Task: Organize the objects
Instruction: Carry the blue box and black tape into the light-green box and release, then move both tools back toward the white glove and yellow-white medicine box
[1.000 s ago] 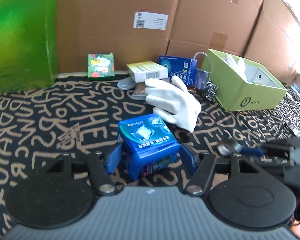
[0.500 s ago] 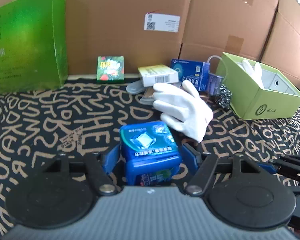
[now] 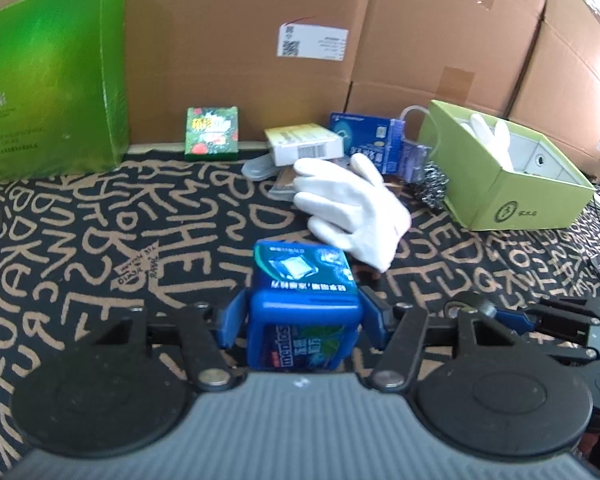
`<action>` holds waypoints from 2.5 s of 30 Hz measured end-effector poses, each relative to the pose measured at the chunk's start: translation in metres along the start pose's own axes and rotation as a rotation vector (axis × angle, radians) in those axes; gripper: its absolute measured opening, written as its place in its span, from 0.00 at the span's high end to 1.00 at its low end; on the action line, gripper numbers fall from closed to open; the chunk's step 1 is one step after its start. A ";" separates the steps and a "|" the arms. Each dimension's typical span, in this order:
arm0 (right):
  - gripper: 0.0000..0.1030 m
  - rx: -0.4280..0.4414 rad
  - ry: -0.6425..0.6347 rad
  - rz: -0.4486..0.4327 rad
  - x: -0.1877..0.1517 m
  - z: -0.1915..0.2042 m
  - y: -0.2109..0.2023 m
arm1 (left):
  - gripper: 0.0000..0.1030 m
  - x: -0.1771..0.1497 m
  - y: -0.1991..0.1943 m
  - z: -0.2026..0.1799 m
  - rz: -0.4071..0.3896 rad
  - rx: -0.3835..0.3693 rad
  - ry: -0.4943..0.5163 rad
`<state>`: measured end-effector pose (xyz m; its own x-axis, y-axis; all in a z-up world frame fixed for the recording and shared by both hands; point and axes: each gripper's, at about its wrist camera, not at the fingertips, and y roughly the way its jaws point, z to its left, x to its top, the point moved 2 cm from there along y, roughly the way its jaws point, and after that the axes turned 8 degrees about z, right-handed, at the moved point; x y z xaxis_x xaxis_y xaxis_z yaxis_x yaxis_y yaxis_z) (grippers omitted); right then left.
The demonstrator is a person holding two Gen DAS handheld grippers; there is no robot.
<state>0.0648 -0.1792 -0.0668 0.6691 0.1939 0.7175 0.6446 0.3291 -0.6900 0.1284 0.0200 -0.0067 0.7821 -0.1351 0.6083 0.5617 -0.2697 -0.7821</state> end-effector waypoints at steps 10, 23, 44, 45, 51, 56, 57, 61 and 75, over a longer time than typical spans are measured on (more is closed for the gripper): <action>0.79 -0.037 0.026 -0.135 0.017 -0.029 -0.046 | 0.44 0.030 -0.018 -0.045 -0.051 -0.101 0.063; 0.79 -0.255 0.074 -0.286 0.043 -0.119 -0.109 | 0.44 0.108 -0.012 -0.172 -0.154 -0.239 0.220; 0.79 -0.412 0.163 -0.186 0.070 -0.266 -0.041 | 0.44 0.184 0.121 -0.288 -0.093 -0.267 0.209; 0.79 -0.406 0.170 -0.180 0.071 -0.269 -0.038 | 0.44 0.185 0.125 -0.290 -0.090 -0.266 0.211; 0.61 -0.428 0.153 -0.165 0.074 -0.276 -0.026 | 0.15 0.188 0.140 -0.290 -0.117 -0.255 0.198; 0.23 -0.495 0.097 -0.216 0.064 -0.264 -0.043 | 0.00 0.180 0.121 -0.276 -0.208 -0.228 0.185; 0.21 -0.491 0.101 -0.224 0.062 -0.261 -0.048 | 0.00 0.179 0.117 -0.274 -0.207 -0.223 0.176; 0.15 -0.446 0.122 -0.251 0.055 -0.247 -0.063 | 0.00 0.168 0.096 -0.261 -0.220 -0.219 0.144; 0.10 -0.327 0.119 -0.281 0.026 -0.168 -0.078 | 0.00 0.107 0.017 -0.198 -0.212 -0.096 0.059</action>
<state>0.0942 -0.3548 -0.0108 0.4765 0.0244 0.8789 0.8779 0.0406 -0.4771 0.1688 -0.1878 0.0718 0.6309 -0.1210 0.7664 0.6808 -0.3873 -0.6217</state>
